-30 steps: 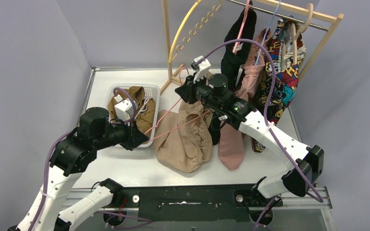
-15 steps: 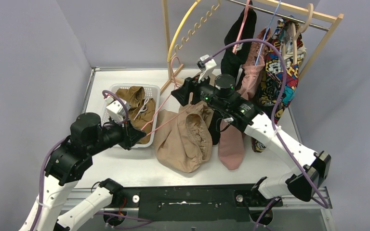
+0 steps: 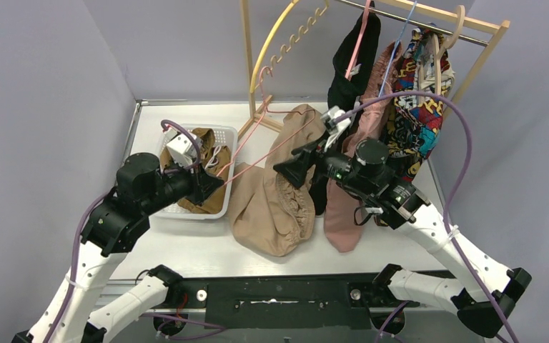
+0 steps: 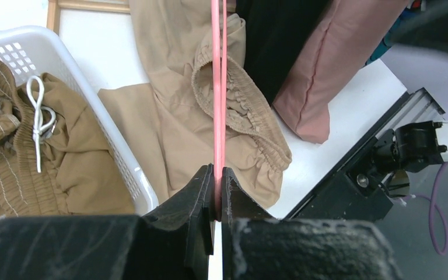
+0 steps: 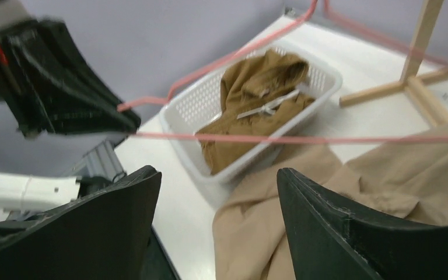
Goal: Remove the shorts from the hanger
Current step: Place the hanger on the clothes rod.
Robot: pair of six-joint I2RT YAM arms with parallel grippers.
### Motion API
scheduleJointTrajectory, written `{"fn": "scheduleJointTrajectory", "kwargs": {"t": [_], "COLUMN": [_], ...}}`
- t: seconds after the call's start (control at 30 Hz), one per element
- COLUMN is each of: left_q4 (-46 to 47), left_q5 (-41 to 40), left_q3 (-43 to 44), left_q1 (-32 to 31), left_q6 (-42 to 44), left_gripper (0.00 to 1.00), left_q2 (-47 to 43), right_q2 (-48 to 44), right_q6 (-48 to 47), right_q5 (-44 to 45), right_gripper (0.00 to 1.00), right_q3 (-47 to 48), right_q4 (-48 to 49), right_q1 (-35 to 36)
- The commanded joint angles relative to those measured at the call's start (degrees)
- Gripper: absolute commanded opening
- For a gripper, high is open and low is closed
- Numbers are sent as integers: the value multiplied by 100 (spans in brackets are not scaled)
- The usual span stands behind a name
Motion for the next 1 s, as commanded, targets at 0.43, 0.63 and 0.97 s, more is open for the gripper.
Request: {"fn": "scheduleJointTrajectory", "kwargs": {"t": [0.43,0.63,0.97], "left_q4": [1740,1801,2302], "left_q5": [-321,-605,-586], "left_q3": [1607,2368,3067], "left_q1": [-4,-33,-274], "left_q6": [436,607,999], "left_gripper": [0,0,0], "left_q2": [1706,2424,3076], "right_q2": [-1271,-1204,-731], "right_q6": [-60,194,458], "right_q5": [76,610,609], "right_gripper": [78,79,79], "right_q3": [-1410,-1522,-1481], "right_q4": [-401,-327,-103], "right_q1": [529,547,585]}}
